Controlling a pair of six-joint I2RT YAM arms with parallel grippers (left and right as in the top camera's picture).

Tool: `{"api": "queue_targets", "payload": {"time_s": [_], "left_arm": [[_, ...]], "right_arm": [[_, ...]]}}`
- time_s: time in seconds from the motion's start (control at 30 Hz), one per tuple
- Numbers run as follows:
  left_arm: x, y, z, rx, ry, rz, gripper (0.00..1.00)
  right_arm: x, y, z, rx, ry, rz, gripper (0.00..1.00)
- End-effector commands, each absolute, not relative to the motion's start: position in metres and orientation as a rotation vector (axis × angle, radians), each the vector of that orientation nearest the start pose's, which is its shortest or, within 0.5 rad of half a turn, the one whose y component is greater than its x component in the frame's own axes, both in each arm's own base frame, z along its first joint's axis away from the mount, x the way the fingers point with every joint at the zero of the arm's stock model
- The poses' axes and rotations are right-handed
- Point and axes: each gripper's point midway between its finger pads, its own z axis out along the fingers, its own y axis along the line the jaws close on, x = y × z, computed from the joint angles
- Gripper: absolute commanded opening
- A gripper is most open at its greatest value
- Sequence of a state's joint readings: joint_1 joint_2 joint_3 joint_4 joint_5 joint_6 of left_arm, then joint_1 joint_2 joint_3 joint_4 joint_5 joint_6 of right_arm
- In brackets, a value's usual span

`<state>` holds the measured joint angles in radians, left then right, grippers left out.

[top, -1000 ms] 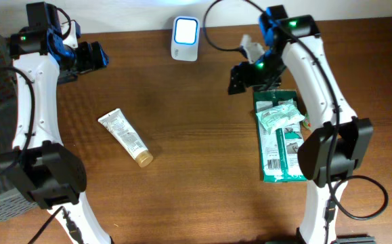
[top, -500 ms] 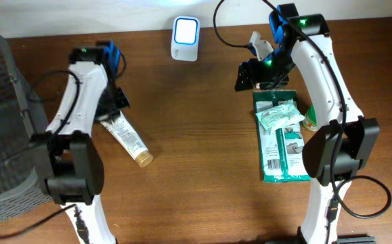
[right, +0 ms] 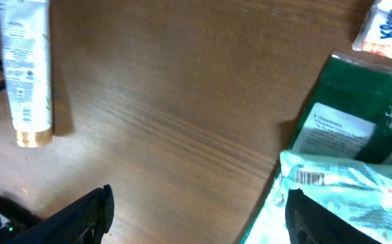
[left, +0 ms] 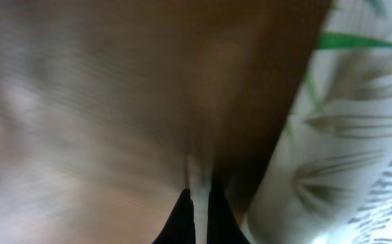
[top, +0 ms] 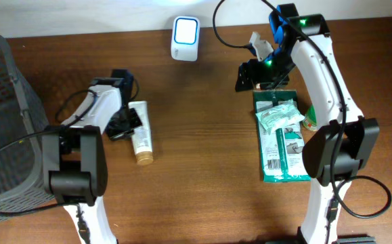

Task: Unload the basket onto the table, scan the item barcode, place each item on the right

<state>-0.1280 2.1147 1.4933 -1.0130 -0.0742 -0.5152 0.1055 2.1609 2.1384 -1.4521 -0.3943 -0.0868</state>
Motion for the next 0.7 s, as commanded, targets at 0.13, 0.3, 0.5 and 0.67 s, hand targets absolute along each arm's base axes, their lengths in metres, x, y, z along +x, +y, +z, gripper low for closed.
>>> {"api": "queue_targets", "payload": {"time_s": [0.13, 0.3, 0.5, 0.67], "left_arm": [[0.375, -0.107, -0.004, -0.332, 3.149, -0.122, 0.0], [0.38, -0.111, -0.001, -0.254, 3.141, -0.18, 0.0], [0.415, -0.101, 0.038, -0.233, 3.061, -0.212, 0.0], [0.456, -0.054, 0.106, -0.339, 2.937, -0.212, 0.0]], "right_arm": [[0.402, 0.144, 0.117, -0.338, 3.001, 0.889, 0.79], [0.392, 0.166, 0.094, -0.333, 2.954, 1.1, 0.78], [0.389, 0.197, 0.082, -0.376, 2.938, 1.102, 0.78], [0.385, 0.242, 0.083, -0.477, 2.892, 1.107, 0.69]]}}
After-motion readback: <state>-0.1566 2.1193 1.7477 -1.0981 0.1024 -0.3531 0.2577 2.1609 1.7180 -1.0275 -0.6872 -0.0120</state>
